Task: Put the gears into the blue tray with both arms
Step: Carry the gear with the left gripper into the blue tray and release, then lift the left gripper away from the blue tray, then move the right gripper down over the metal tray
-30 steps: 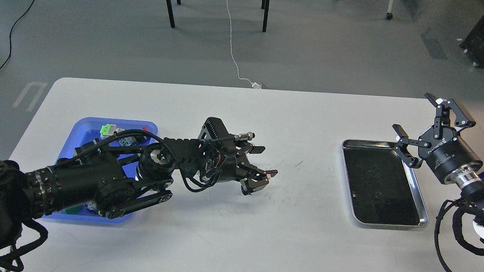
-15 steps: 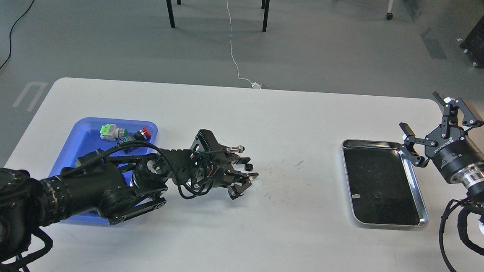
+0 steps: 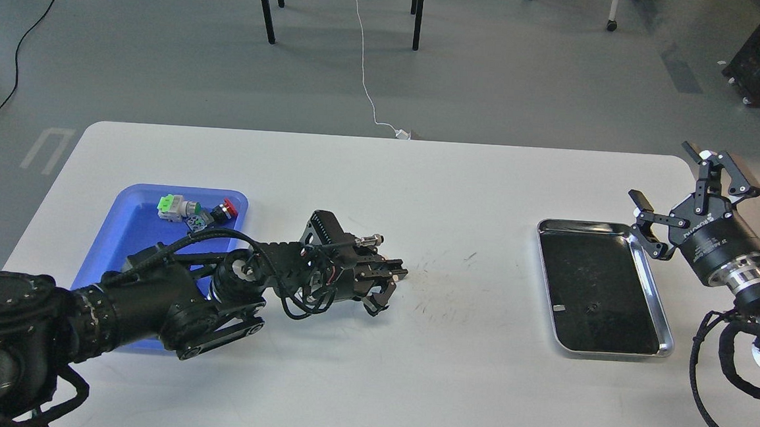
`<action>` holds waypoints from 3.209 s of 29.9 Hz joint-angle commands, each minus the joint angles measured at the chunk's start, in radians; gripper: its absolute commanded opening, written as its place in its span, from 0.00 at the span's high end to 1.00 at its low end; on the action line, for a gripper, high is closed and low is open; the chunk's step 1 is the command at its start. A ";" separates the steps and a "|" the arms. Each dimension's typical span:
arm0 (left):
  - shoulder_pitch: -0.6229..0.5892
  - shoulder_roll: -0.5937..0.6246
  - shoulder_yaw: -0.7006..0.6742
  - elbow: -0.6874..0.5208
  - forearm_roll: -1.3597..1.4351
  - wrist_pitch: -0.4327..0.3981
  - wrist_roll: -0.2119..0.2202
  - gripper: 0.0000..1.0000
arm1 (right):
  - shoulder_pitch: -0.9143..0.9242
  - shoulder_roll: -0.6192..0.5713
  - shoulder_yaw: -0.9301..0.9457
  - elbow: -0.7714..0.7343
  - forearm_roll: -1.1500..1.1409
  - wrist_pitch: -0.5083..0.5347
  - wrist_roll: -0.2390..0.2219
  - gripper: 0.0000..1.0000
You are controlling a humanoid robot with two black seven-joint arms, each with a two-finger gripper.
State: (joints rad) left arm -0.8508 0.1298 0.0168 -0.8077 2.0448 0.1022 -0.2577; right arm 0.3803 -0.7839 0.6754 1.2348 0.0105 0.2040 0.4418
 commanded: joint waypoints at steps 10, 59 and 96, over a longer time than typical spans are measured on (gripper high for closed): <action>0.002 0.586 -0.054 -0.378 -0.098 0.037 -0.055 0.87 | 0.002 -0.002 0.024 0.000 -0.001 0.000 0.000 0.02; -0.045 0.532 -0.184 -0.148 -1.387 0.067 -0.199 0.04 | 0.198 -0.259 -0.025 0.009 -0.639 -0.005 -0.018 0.02; -0.036 0.381 -0.707 0.087 -2.094 -0.389 0.066 0.02 | 0.830 0.018 -1.189 -0.141 -1.471 0.026 -0.101 0.21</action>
State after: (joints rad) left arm -0.8876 0.5074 -0.6925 -0.7210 -0.0499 -0.2861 -0.1914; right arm 1.2074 -0.7811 -0.4915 1.0939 -1.4593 0.2301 0.3468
